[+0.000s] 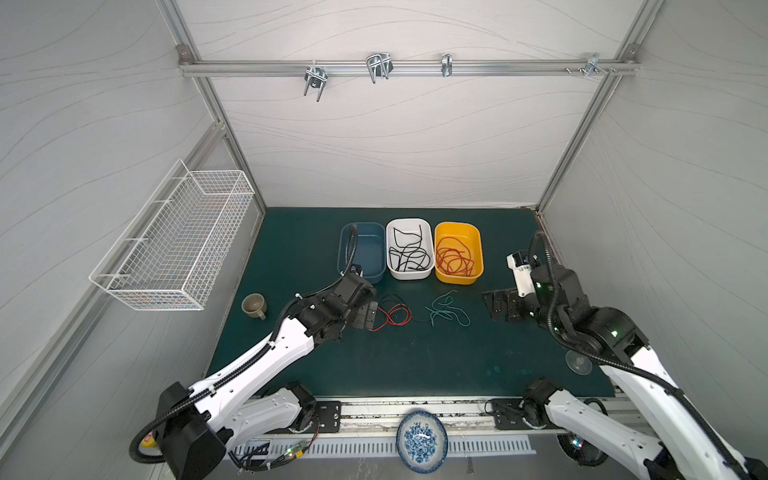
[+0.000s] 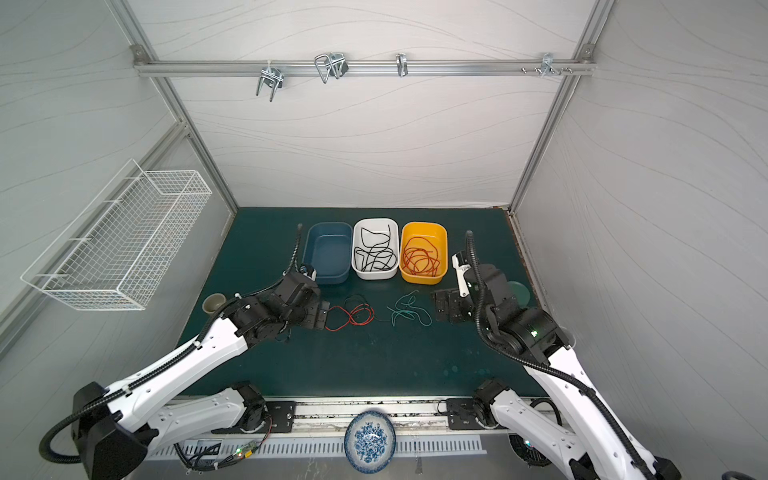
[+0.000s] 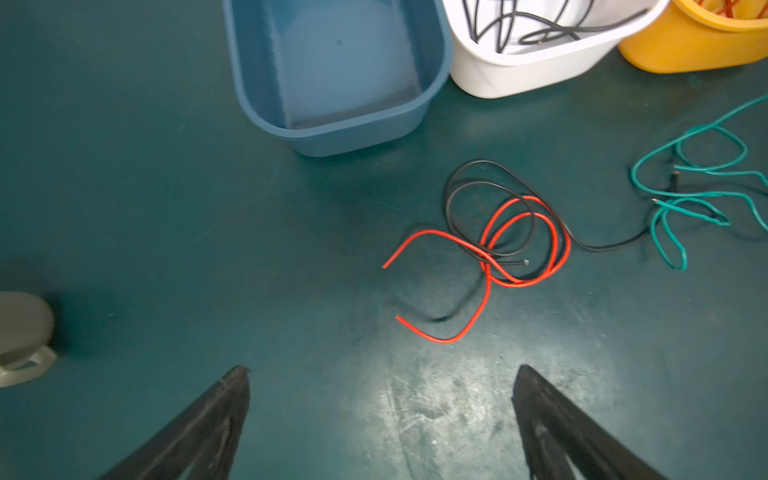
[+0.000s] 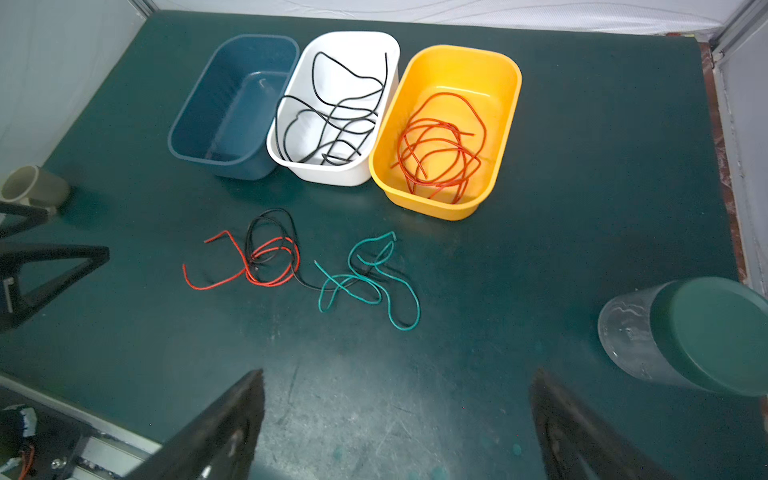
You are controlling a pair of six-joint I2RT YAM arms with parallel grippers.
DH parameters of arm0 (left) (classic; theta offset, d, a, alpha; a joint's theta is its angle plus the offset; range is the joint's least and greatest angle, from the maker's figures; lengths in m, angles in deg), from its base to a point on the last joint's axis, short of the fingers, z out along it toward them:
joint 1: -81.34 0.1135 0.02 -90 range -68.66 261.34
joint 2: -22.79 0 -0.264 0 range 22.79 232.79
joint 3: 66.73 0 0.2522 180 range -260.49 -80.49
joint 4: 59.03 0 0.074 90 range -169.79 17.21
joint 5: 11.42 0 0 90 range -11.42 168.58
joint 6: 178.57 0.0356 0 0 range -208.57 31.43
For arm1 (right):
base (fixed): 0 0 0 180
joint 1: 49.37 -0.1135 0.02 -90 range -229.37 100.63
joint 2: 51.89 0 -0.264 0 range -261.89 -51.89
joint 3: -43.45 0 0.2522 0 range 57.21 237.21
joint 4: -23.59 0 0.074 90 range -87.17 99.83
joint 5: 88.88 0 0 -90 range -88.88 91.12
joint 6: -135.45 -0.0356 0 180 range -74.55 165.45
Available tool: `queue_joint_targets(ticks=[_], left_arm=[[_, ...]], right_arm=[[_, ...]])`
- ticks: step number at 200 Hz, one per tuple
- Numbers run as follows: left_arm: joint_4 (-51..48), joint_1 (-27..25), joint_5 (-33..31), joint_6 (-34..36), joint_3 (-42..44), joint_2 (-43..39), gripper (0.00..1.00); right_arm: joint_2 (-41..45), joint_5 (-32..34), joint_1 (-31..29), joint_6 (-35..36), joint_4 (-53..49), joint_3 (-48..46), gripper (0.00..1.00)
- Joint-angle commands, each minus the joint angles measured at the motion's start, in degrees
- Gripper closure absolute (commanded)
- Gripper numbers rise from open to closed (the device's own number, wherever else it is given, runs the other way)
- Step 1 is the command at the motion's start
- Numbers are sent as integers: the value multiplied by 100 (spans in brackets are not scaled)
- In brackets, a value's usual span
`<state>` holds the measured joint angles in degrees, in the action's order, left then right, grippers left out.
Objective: Untangle the cables
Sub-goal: 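Withdraw the right gripper and move the left gripper toward the green cable, then grasp the green cable with the left gripper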
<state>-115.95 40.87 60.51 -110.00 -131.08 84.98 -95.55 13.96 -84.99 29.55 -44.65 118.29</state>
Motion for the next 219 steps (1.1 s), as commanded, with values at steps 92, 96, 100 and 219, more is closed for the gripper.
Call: queue_joint_targets(ticks=[92, 96, 100, 219], left_arm=[[990, -1187, 286, -1804, -1131, 2028, 3], [1059, -1195, 330, -1827, -1149, 2085, 3], [1133, -1196, 375, -1857, -1167, 2148, 4], [1602, -1375, 710, -2451, -2197, 3953, 13]], right_arm=[[1292, 707, -20, -195, 84, -949, 1], [1337, 694, -21, -192, 93, -972, 1], [1361, 692, -23, -189, 111, -989, 1], [1725, 886, -321, -83, 166, -1142, 1]])
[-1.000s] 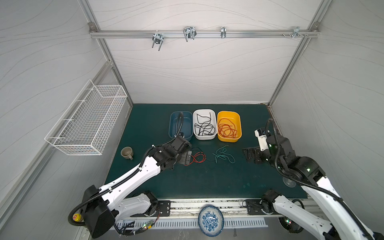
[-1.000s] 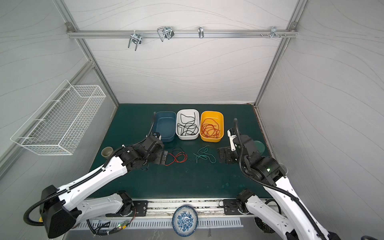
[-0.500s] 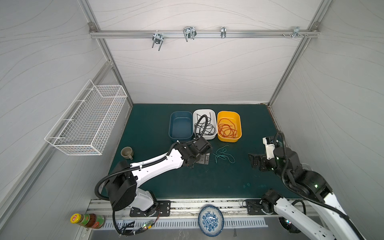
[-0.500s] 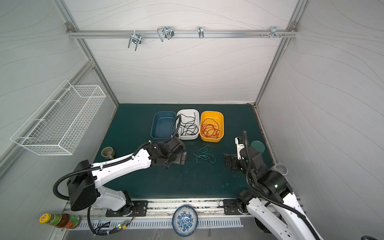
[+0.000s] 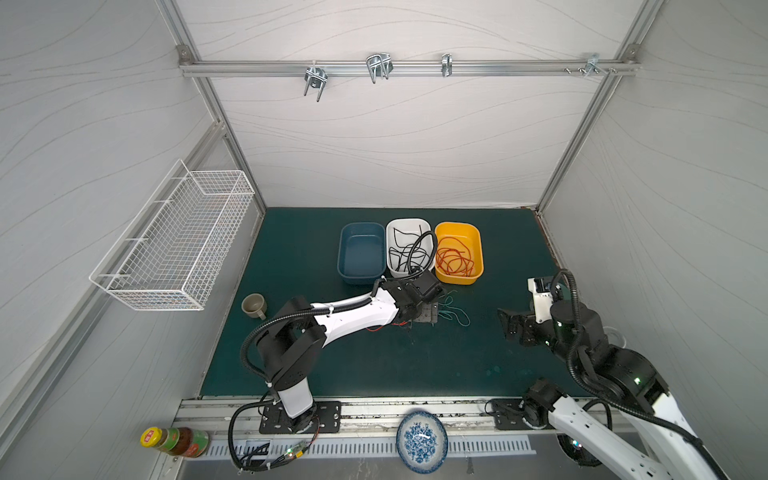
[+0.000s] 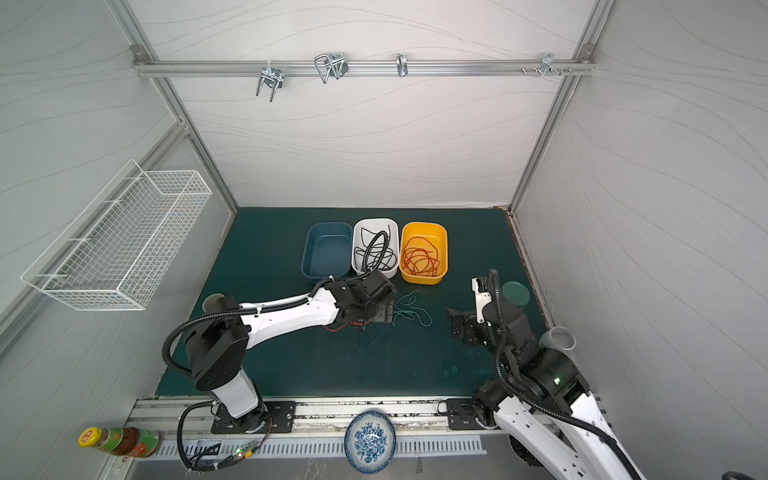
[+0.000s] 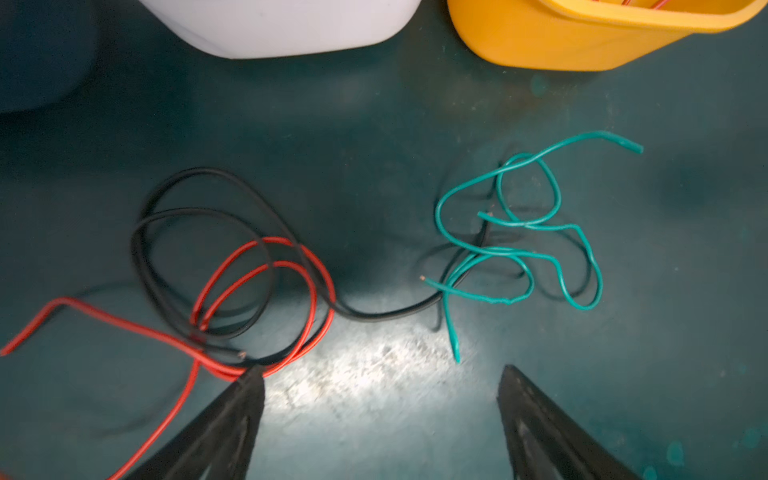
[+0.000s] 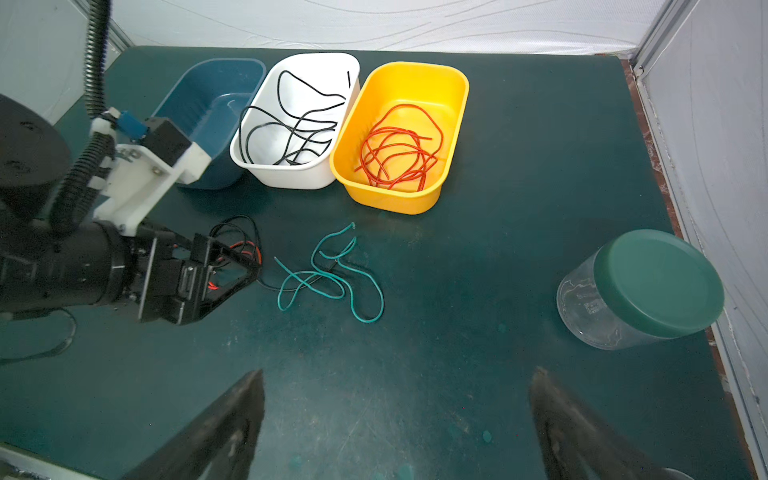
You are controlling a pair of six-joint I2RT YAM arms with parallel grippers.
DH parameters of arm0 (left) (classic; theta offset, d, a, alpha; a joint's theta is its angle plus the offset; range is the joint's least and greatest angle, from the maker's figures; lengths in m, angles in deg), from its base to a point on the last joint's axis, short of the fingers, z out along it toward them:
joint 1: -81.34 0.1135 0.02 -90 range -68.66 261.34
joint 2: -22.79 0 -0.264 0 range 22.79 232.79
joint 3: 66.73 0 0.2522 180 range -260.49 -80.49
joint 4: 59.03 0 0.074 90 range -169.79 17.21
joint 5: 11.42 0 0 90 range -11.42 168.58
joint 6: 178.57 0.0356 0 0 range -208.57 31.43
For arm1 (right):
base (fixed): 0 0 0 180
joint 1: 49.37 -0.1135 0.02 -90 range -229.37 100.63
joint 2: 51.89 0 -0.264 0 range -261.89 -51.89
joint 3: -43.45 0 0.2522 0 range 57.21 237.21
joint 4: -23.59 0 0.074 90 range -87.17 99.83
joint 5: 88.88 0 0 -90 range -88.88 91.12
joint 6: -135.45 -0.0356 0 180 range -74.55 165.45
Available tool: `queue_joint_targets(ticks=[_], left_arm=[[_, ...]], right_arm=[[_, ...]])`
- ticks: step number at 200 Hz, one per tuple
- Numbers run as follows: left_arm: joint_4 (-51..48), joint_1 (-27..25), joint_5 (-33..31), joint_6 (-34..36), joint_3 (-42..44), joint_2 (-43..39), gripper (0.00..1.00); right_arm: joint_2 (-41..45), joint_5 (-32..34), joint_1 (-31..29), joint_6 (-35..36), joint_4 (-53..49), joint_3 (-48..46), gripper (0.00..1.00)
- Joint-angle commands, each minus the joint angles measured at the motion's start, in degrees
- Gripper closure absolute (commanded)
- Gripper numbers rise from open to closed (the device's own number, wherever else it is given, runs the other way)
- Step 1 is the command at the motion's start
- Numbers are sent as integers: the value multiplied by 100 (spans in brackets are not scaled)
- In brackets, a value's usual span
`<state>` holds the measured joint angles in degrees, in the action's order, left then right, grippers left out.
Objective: Untangle the cables
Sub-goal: 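Grasp the green cable with the left gripper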
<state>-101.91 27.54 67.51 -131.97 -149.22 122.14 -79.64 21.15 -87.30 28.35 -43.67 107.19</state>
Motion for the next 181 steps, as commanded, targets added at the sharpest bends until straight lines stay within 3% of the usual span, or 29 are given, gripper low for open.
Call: queue_joint_targets(ticks=[1, 114, 181], left_arm=[[207, -38, 14, -260, -389, 249, 13], [566, -68, 290, -532, -738, 1108, 33], [591, -68, 307, -567, -956, 1426, 50]], right_arm=[[136, 167, -95, 39, 72, -32, 1], [164, 128, -162, 87, 93, -39, 1], [195, 73, -158, 113, 120, -58, 1]])
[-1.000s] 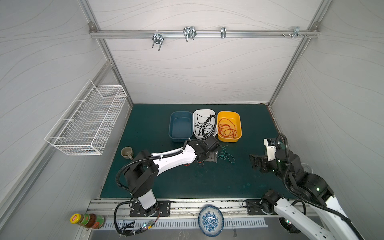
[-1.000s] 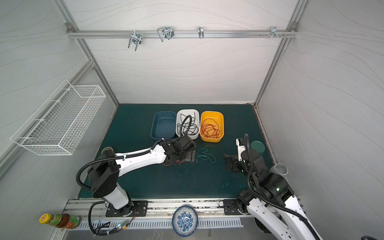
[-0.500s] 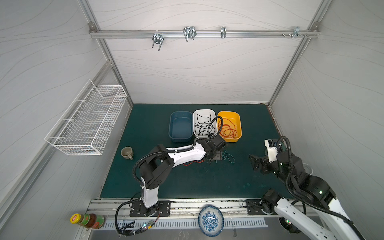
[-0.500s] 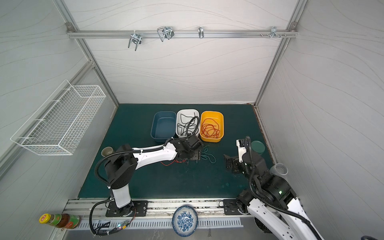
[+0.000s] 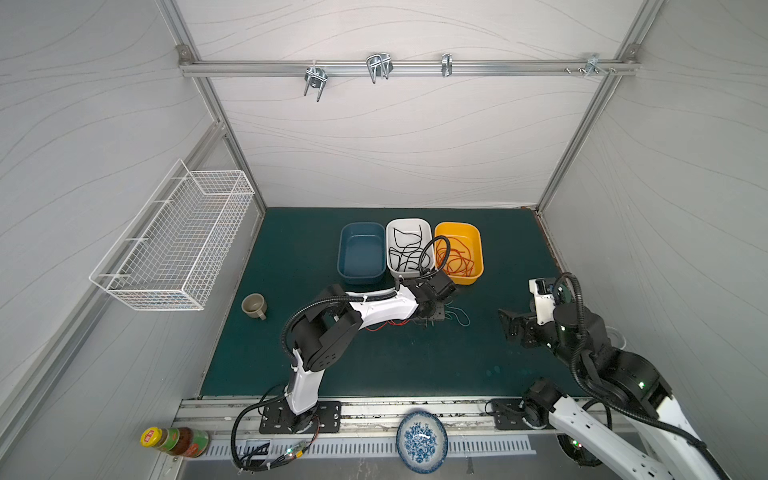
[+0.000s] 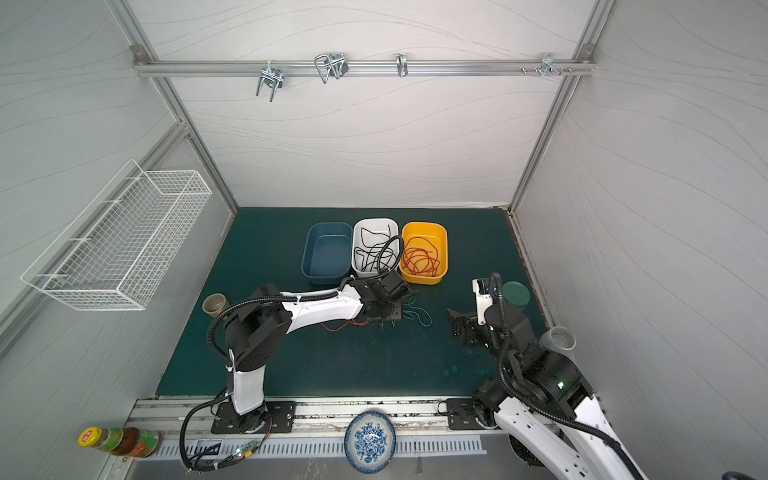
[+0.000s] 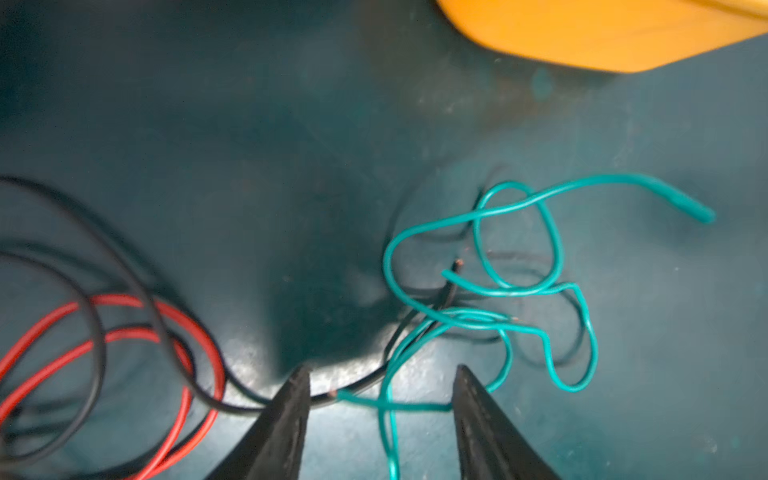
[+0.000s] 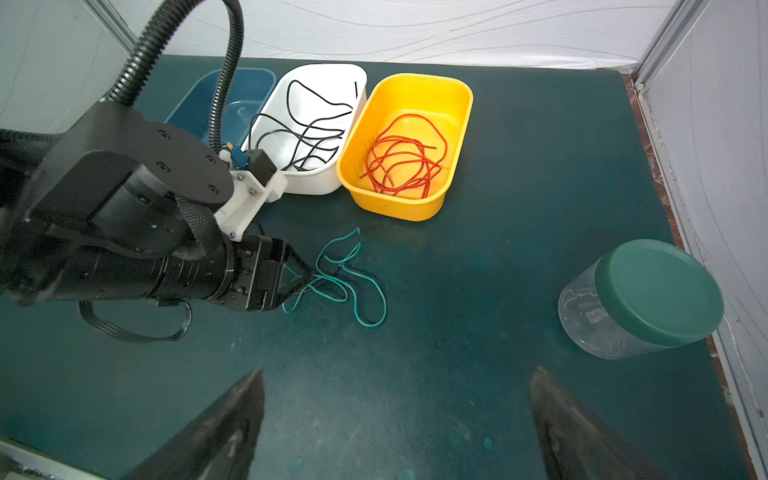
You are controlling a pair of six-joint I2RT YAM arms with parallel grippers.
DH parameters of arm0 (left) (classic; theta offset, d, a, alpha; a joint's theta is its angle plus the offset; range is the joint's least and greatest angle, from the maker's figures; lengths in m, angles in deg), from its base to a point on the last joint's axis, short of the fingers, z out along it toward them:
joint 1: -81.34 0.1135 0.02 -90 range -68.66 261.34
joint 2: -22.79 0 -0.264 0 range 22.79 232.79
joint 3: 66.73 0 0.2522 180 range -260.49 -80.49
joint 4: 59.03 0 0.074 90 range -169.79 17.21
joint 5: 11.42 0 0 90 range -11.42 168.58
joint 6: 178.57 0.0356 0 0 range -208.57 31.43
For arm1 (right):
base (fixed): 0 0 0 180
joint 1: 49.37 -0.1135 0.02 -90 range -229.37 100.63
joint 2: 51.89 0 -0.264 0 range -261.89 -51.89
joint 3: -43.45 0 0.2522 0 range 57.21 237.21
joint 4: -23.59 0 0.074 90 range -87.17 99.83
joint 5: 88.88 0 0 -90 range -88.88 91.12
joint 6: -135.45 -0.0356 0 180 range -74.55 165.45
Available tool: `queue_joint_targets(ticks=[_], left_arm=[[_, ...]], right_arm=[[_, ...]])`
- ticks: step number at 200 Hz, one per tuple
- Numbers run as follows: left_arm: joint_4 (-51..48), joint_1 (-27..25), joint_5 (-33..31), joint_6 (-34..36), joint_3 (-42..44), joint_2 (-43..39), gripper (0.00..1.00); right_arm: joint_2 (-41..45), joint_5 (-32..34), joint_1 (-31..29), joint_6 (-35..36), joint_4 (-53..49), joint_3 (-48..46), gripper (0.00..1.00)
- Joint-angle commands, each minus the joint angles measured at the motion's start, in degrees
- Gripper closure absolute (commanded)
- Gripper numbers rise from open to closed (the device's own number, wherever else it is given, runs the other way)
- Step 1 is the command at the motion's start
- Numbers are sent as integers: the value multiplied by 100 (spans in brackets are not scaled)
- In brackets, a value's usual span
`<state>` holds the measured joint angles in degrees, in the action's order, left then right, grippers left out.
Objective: Untangle the cables
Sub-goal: 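Grasp the green cable with the left gripper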
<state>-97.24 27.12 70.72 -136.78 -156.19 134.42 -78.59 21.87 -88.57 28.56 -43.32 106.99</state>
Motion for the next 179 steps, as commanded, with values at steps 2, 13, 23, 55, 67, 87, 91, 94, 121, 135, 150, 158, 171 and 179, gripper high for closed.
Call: queue_joint_targets(ticks=[2, 13, 23, 55, 67, 87, 91, 94, 121, 135, 150, 158, 171, 179], left_arm=[[120, -27, -14, -84, -260, 198, 50], [139, -25, -16, -100, -276, 233, 51], [142, -19, -12, -102, -286, 264, 53], [166, -19, -51, -118, -296, 284, 61], [162, -19, -57, -111, -305, 273, 65], [177, -23, -42, -102, -330, 272, 73], [174, -21, -37, -101, -332, 270, 75], [170, -19, -34, -104, -331, 271, 76], [174, -19, 3, -75, -327, 216, 83], [157, -24, 12, -49, -305, 146, 87], [147, -22, 2, -31, -248, 36, 90], [146, -21, -3, -14, -209, -39, 92], [141, -21, -6, 18, -144, -183, 96], [142, -21, -21, 38, -99, -283, 99]], right_arm=[[89, 6, -34, 96, 85, -36, 1], [97, 4, -36, 92, 85, -37, 1], [104, -1, -35, 107, 84, -38, 1], [112, -31, -35, 115, 91, -45, 1], [112, -27, -35, 116, 98, -47, 1], [119, -28, -30, 121, 98, -47, 1], [121, -31, -33, 119, 95, -47, 1], [121, -33, -35, 120, 94, -47, 1], [139, -29, -34, 125, 105, -56, 1], [141, -28, -31, 136, 108, -56, 1], [147, -32, -30, 127, 103, -56, 1], [156, -27, -30, 131, 109, -56, 1], [165, -28, -35, 131, 106, -56, 1], [175, -32, -32, 128, 107, -56, 1]])
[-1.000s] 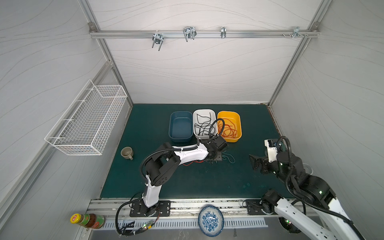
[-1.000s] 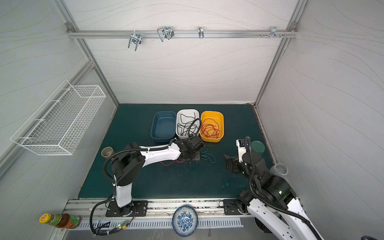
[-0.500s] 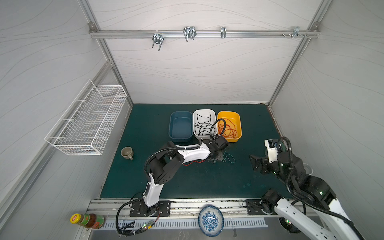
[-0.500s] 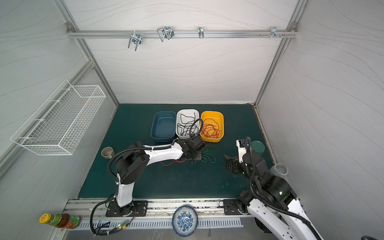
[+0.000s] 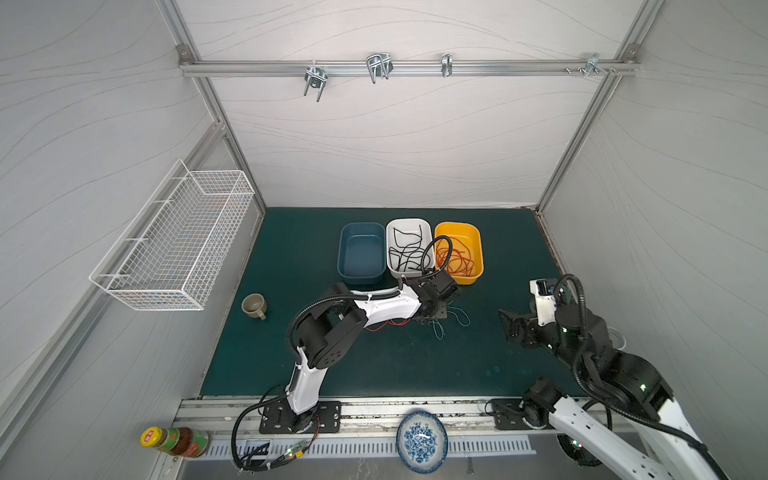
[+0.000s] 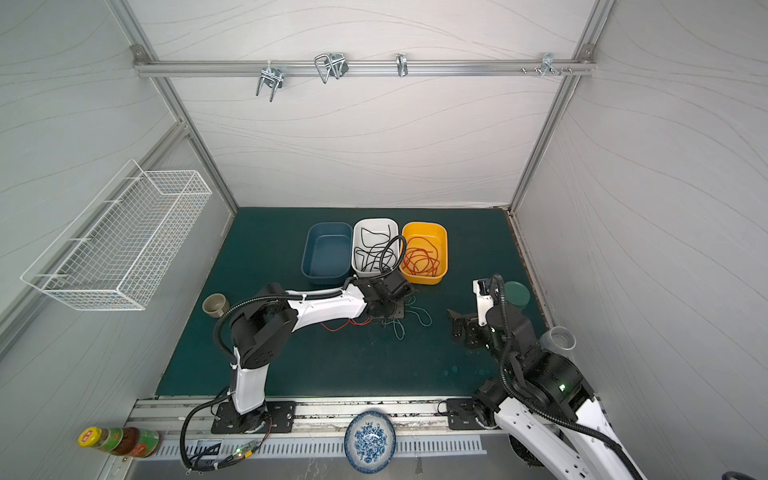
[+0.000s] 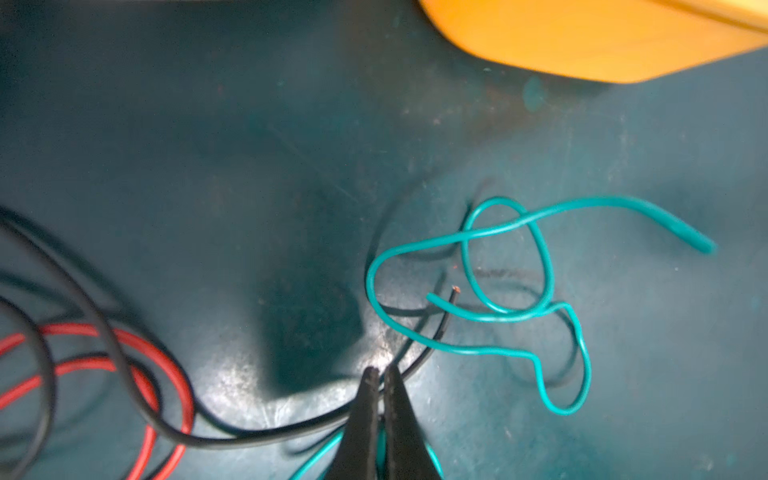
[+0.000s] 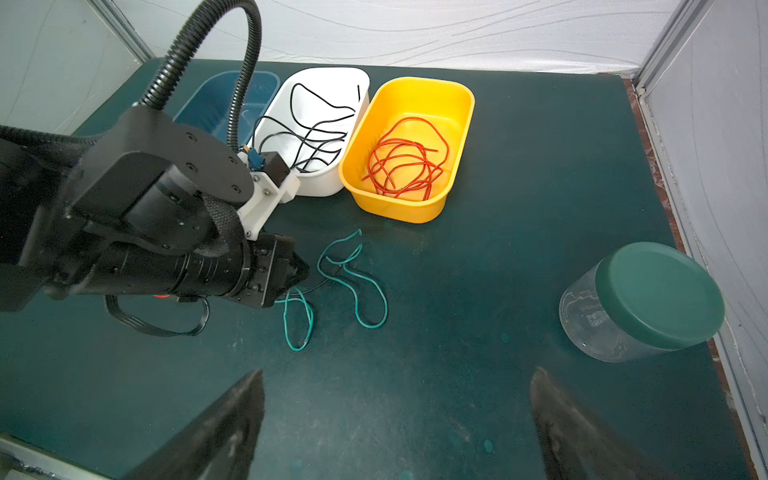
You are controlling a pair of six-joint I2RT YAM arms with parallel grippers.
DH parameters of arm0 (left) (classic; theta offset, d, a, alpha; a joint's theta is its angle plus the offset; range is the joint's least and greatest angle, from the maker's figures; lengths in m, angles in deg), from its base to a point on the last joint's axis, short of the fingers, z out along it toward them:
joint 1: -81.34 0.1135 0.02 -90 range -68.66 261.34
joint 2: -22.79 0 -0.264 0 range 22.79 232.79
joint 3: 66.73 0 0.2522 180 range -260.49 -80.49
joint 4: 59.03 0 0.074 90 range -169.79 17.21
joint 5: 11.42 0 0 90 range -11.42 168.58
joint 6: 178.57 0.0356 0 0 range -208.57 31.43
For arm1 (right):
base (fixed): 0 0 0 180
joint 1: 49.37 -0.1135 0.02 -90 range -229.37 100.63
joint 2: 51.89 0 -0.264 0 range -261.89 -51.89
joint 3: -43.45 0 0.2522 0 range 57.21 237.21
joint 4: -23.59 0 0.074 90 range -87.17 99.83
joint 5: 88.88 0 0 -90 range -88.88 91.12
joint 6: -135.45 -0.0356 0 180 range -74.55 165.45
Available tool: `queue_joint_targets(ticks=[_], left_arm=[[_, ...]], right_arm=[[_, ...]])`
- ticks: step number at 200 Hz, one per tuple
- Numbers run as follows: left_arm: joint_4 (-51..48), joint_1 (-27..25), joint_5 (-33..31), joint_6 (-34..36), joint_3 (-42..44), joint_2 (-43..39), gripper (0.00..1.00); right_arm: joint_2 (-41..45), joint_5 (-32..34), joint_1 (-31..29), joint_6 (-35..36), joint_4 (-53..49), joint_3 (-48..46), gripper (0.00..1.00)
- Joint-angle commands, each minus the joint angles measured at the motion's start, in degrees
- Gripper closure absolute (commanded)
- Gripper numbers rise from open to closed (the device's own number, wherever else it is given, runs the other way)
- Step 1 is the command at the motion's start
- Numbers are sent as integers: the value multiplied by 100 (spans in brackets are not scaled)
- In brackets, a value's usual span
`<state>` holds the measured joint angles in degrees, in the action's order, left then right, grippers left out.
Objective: Untangle the cables
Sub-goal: 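Grasp the green cable with the left gripper, then carry the green cable with the left gripper over the blue bin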
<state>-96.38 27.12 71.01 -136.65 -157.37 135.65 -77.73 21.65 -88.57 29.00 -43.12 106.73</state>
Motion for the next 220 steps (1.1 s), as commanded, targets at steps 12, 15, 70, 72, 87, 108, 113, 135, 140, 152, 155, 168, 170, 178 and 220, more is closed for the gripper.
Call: queue_joint_targets(ticks=[12, 15, 70, 72, 87, 108, 113, 135, 140, 152, 155, 168, 170, 178, 220], left_arm=[[48, -20, -51, 42, 84, -562, 100], [48, -19, -51, 44, 101, -604, 100], [-54, -22, 45, 191, 365, -1396, 100], [-68, -20, 45, 210, 373, -1424, 100], [-157, -25, 22, 344, 421, -1653, 100], [-285, -21, -29, 562, 476, -1964, 100], [-304, -19, -41, 619, 488, -2032, 100], [-452, 11, -166, 931, 490, -2312, 100], [-491, 44, -174, 1008, 478, -2369, 100], [-580, 167, -183, 1159, 490, -2517, 100], [-612, 201, -169, 1186, 490, -2555, 100], [-692, 453, -35, 1296, 500, -2752, 100], [-697, 499, 8, 1317, 510, -2787, 100], [-706, 706, 154, 1375, 546, -2919, 100], [-727, 1949, 685, 1752, 565, -3414, 100]], right_arm=[[97, 0, -35, 88, 93, -32, 1], [97, -4, -35, 101, 86, -38, 1], [123, 2, -32, 97, 90, -37, 1], [123, 3, -34, 98, 85, -38, 1], [137, 7, -27, 83, 83, -39, 1], [132, -8, -35, 90, 85, -39, 1], [132, -8, -34, 100, 83, -39, 1], [132, -14, -37, 89, 87, -39, 1], [132, -14, -36, 87, 79, -39, 1], [141, -14, -44, 91, 76, -39, 1], [139, -14, -44, 84, 77, -39, 1], [140, -14, -59, 87, 80, -40, 1], [145, -14, -54, 84, 76, -39, 1], [154, -14, -65, 89, 74, -39, 1], [170, -11, -93, 83, 75, -39, 1]])
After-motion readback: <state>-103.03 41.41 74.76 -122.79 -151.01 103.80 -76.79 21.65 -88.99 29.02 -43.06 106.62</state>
